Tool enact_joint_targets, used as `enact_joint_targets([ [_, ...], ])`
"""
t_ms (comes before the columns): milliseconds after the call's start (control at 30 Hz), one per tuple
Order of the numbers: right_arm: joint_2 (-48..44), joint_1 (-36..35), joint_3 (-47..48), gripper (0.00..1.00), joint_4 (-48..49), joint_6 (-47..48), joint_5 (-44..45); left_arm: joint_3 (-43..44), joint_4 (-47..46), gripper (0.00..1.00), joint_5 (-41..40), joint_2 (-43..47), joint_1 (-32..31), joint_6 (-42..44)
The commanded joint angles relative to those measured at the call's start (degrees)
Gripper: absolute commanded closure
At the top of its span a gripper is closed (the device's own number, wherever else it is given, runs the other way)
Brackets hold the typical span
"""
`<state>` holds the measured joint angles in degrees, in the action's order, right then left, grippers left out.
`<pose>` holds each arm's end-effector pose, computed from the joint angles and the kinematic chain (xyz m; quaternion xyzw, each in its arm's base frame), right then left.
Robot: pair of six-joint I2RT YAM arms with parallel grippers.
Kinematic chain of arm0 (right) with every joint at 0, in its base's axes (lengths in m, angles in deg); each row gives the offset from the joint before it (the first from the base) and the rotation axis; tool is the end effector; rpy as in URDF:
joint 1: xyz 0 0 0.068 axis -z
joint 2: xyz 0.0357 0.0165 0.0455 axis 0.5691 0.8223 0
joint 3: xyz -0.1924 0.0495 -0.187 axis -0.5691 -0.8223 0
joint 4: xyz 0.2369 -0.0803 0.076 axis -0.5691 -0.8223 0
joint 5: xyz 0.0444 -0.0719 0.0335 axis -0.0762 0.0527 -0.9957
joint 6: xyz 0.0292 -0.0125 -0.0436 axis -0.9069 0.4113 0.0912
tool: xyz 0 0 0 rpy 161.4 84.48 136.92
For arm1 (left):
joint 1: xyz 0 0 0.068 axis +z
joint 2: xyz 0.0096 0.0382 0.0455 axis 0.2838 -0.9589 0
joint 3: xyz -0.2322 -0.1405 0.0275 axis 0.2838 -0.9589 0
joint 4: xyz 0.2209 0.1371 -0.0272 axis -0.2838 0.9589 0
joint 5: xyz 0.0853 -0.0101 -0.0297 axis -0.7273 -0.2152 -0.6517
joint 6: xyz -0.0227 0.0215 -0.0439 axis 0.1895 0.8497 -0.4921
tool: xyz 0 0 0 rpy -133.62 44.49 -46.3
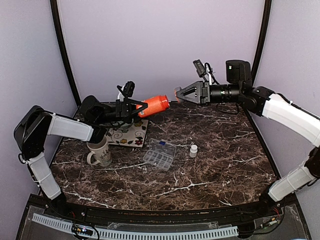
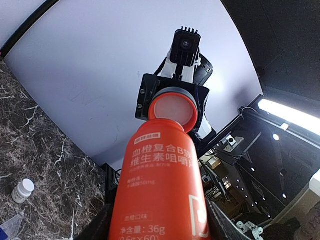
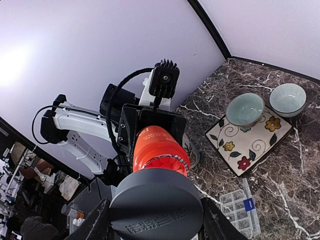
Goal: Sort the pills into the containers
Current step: Screw the lid of the pill bottle onto the pill bottle.
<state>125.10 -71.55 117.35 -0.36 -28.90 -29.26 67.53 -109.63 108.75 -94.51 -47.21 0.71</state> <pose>0.2435 0.2109 0.3928 -0.2550 0.7243 0.5418 0.3418 0.2906 -0.2083 0.2857 0.2365 0.5509 -0.7567 0.2606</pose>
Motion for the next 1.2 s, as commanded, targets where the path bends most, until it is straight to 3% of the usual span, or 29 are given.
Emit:
enact_joint_targets([
  [0,-0.23,-0.59,-0.71,0.64,4.57,-1.65,-2.98,2.62,-4.60,0.97,1.43,-0.17,0.40,-1.36],
  [1167,6.04,-0.81,0.26,0.63,9.84,-3.95,-6.32,7.66,-8.08,0.96,3.70,-4.44,0.58,-6.00],
])
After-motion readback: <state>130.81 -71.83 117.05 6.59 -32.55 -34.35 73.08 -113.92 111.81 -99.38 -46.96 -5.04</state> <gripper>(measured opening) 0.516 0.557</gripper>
